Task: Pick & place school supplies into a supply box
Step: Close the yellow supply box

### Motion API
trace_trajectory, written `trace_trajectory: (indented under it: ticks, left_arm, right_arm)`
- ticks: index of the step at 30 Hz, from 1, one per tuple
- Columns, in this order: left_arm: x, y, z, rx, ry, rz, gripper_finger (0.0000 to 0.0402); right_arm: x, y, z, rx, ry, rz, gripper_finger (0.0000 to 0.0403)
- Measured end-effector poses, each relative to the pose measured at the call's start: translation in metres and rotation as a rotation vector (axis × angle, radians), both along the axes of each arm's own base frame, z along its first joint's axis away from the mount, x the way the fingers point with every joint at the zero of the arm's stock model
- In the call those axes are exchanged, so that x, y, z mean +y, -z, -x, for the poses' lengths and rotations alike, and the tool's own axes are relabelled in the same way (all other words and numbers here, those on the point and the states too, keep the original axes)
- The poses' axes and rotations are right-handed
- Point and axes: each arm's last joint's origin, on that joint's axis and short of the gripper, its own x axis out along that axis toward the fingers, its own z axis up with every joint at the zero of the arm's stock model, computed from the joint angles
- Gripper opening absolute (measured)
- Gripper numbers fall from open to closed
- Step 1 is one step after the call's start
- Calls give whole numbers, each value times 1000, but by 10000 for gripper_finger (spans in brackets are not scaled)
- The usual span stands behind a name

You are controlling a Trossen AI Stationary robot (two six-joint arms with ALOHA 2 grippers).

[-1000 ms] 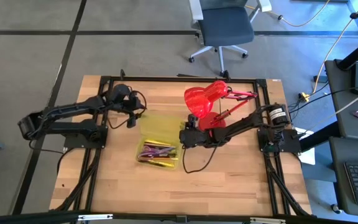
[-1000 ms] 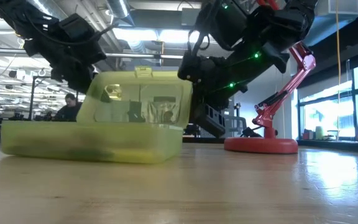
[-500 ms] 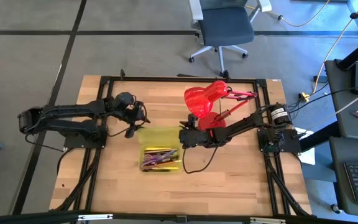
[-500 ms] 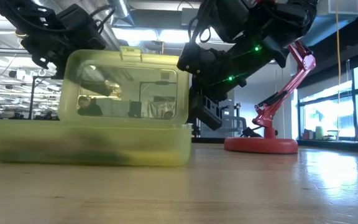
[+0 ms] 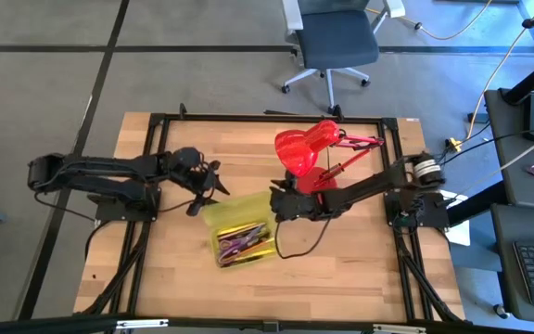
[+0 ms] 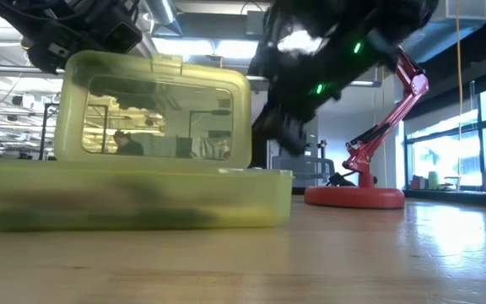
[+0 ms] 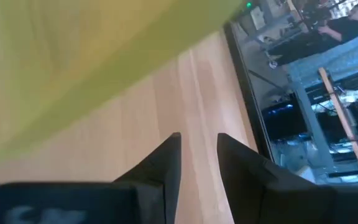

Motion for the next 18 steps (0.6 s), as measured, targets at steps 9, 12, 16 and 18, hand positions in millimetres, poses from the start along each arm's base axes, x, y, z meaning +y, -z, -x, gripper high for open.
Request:
trace_trajectory:
  ticks: [9, 12, 16, 18]
  left_arm:
    - [-8, -3, -3, -31, 33, -16, 176]
    - [-12, -5, -5, -56, 50, -12, 174]
    - [-19, -6, -6, -54, 68, 20, 174]
    - [-24, -5, -7, -43, 81, 43, 176]
  right_arm:
    - [18, -46, 30, -42, -98, -362, 108]
    - [30, -51, 37, -38, -147, -498, 108]
    - [53, -52, 43, -38, -213, -606, 108]
    - [65, -50, 45, -34, -234, -643, 108]
